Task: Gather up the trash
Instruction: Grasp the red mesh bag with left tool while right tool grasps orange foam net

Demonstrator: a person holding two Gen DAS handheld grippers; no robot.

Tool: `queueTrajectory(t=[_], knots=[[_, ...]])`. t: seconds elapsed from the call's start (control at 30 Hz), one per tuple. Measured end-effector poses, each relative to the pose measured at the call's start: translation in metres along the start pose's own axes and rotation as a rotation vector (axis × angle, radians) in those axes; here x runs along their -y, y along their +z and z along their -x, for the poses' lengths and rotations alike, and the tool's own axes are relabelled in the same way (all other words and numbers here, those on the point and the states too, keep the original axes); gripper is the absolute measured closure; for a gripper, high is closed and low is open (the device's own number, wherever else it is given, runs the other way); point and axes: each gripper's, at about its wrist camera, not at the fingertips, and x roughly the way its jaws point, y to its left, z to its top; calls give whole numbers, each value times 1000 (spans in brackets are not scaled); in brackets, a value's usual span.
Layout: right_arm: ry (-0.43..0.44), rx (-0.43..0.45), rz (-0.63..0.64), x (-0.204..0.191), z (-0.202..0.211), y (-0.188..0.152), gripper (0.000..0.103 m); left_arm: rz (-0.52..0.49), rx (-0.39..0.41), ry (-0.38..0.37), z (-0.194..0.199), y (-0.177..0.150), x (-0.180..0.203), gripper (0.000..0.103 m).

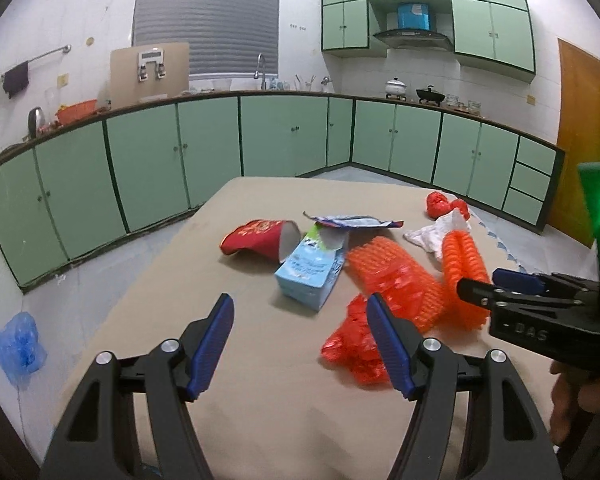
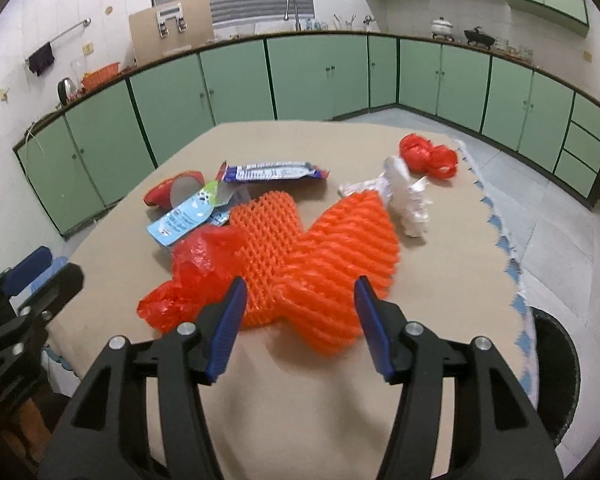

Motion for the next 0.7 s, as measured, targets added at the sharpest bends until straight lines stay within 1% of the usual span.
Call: queueTrajectory(t=[0.03,0.07,0.13,0.2,0.47,0.57,0.7], knots=[[1,-9,2,0,-4,-1,62,3,-4,-3,-1,-1,-1,35],[3,-21,11,-1,-7,-1,68,2,-6,-4,-2,-1,-1,35],[2,-8,20,0,-3,-1,76,4,-6,-10,-4,-1,-1,35],[4,4,25,2,2,-2,80,3,-9,-24,-5,-2,2,35],[15,51,-7,23,37,-1,86,-31,-23,-77,-12,-7,29,35],[11,85,-11,31,56,-1,86,-46,-35,-84,-17,-11,37,35],[6,108,-24,41,72,0,86,-71,-70,-89,-31,-19,48,35]])
